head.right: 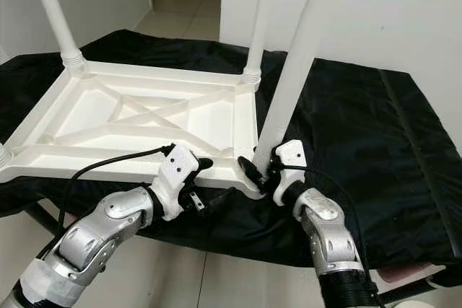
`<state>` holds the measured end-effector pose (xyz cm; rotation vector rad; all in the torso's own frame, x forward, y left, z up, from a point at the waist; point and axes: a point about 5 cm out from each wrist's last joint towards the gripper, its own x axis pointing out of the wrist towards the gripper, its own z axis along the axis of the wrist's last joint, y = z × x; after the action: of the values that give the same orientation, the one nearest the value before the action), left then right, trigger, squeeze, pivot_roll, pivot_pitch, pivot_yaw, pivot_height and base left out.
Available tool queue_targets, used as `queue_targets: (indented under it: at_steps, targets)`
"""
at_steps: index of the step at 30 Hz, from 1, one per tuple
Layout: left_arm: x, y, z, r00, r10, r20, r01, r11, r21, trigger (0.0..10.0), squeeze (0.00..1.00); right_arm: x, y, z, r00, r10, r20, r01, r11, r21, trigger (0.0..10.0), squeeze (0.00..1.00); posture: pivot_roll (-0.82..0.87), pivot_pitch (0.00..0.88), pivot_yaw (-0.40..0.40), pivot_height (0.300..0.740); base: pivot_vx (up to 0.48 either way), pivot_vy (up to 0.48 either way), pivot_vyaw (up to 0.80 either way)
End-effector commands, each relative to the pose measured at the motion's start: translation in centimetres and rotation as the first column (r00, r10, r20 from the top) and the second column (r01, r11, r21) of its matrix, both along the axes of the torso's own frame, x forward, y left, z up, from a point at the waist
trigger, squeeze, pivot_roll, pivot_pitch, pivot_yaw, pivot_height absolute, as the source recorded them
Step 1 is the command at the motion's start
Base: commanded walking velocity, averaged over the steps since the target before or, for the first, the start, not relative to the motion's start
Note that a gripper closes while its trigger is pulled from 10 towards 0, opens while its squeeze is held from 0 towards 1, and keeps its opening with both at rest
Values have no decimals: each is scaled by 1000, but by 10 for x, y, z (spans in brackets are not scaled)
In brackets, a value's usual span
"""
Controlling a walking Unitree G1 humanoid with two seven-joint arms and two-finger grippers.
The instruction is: Building children table
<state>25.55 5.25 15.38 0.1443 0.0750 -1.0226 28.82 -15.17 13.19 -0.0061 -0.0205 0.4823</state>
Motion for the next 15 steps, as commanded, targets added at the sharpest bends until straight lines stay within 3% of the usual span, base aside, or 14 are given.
queue_targets:
  at_steps: [1, 8, 9, 13, 15]
  targets:
    - [-6, -4, -2, 994, -110, -23, 110, 994, 3, 10000, 0, -5, 7, -13, 981, -175, -89, 180, 983, 46, 10000, 0, -4, 9, -74, 740, 0, 0, 0]
    - [-4, -4, -3, 995, -102, -22, 102, 995, 5, 10000, 0, -9, 16, -16, 930, -349, -112, 360, 928, 93, 10000, 0, -2, 6, -73, 740, 0, 0, 0]
    - [-4, -3, -3, 995, -99, -24, 99, 995, 6, 10000, 0, -12, 24, -13, 893, -433, -121, 446, 886, 127, 10000, 0, 3, 5, -75, 740, 0, 0, 0]
    - [-5, -2, -3, 995, -98, -25, 98, 995, 8, 10000, 0, -13, 29, -10, 890, -439, -122, 453, 879, 149, 10000, 0, 3, 5, -75, 740, 0, 0, 0]
    - [-5, -2, -4, 995, -97, -29, 97, 995, 9, 10000, 0, -16, 36, -4, 910, -404, -90, 414, 897, 156, 10000, 0, 1, 3, -74, 740, 0, 0, 0]
